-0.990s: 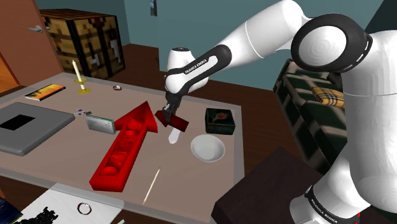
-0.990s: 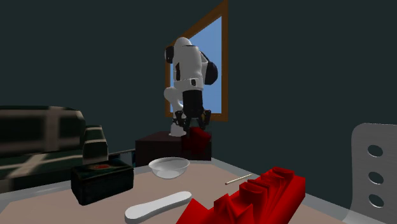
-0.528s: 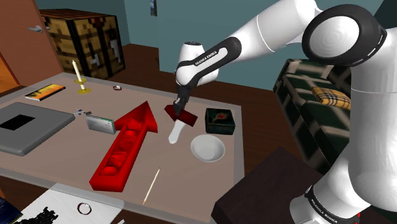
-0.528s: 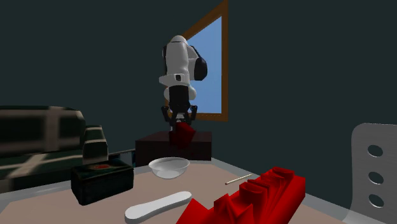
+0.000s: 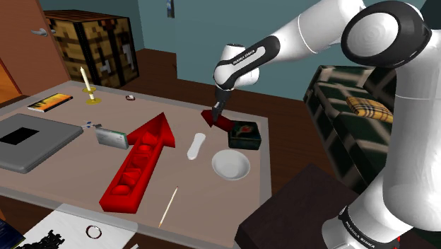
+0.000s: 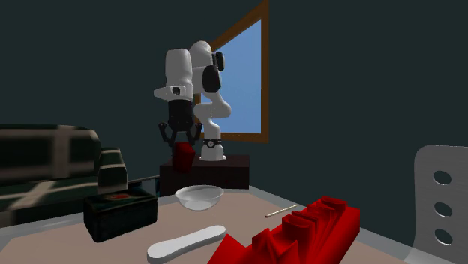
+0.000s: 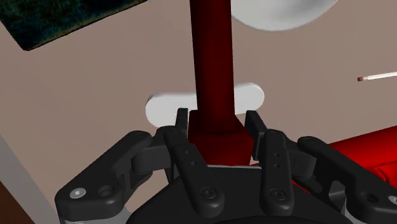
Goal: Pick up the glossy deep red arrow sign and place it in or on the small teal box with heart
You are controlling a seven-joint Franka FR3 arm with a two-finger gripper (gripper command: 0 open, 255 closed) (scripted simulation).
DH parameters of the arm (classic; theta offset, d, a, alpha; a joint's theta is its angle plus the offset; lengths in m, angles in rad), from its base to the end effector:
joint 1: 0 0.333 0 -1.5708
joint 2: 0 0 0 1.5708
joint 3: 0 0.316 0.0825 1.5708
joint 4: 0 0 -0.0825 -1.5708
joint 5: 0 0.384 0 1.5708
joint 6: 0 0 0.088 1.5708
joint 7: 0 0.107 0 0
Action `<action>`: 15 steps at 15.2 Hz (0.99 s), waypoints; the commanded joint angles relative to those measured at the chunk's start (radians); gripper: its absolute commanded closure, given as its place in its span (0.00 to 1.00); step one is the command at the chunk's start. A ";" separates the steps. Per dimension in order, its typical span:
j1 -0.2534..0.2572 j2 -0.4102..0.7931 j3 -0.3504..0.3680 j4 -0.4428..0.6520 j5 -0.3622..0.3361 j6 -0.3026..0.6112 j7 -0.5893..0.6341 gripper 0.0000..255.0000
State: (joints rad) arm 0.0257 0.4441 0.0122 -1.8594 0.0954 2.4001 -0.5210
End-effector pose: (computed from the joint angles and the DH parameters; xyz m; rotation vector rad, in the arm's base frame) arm 0.6484 0.0247 0.2894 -2.9968 -0.7496 -0.1717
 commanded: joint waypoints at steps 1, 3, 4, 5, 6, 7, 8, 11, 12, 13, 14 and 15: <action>-0.036 -0.020 -0.006 -0.022 0.011 0.000 -0.051 1.00; -0.070 -0.024 -0.014 -0.022 0.020 -0.008 -0.098 1.00; -0.087 -0.025 -0.017 -0.020 0.025 -0.013 -0.121 1.00; -0.104 -0.025 -0.021 -0.017 0.029 -0.018 -0.144 1.00; -0.121 -0.024 -0.025 -0.013 0.033 -0.023 -0.167 1.00; -0.138 -0.023 -0.030 -0.007 0.038 -0.030 -0.190 1.00; -0.155 -0.020 -0.034 -0.001 0.042 -0.036 -0.213 1.00; -0.205 -0.009 -0.046 0.027 0.053 -0.059 -0.280 1.00; -0.221 -0.004 -0.050 0.038 0.057 -0.067 -0.301 1.00; -0.238 0.002 -0.054 0.051 0.061 -0.076 -0.323 1.00; -0.254 0.009 -0.059 0.065 0.064 -0.086 -0.344 1.00; -0.278 0.020 -0.065 0.089 0.069 -0.101 -0.375 1.00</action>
State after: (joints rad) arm -0.2314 0.4607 -0.0473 -1.7779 0.1596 2.3053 -0.8664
